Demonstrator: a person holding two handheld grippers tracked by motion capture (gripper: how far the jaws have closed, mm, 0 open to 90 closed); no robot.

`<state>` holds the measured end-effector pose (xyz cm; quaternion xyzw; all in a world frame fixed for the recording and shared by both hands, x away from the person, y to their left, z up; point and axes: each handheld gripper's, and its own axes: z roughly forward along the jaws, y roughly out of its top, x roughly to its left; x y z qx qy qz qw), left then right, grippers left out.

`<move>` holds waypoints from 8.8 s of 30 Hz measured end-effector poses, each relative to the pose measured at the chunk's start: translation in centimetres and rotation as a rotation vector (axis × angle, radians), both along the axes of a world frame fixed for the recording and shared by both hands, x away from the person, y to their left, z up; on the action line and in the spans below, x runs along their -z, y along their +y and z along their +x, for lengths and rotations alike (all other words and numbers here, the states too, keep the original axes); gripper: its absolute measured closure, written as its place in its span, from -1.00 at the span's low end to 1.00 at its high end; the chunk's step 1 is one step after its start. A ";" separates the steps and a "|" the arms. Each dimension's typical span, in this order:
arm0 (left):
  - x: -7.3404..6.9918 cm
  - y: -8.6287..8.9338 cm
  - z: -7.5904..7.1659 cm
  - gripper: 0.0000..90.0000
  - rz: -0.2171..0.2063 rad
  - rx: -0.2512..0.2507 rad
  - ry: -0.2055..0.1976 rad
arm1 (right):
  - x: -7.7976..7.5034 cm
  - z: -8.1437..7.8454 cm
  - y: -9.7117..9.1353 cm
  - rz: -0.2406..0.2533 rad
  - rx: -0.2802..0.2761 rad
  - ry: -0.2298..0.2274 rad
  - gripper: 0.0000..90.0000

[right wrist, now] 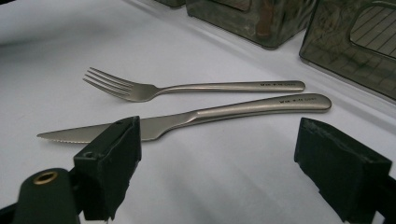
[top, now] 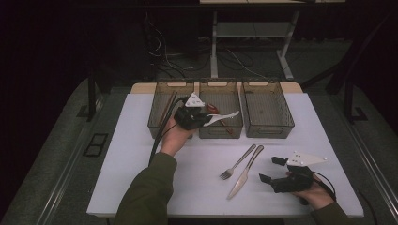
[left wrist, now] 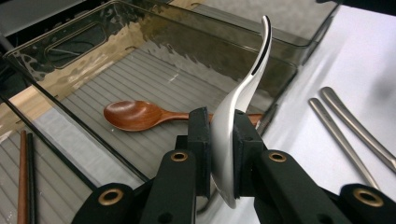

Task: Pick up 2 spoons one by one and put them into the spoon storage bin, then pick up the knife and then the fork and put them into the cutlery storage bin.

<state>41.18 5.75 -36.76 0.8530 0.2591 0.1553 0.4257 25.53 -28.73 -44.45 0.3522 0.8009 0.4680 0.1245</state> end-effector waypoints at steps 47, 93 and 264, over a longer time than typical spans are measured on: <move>1.2 -1.0 2.2 0.29 -0.023 -0.046 0.063 | 0.0 -0.1 0.1 -0.005 -0.011 0.000 -0.68; 4.3 6.4 -8.6 -0.60 -0.118 0.000 0.056 | 0.3 0.2 0.1 -0.019 -0.016 0.008 -0.68; 7.7 10.9 -14.9 -1.00 -0.114 -0.029 0.115 | -1.6 4.3 2.3 -0.473 -0.244 0.277 1.00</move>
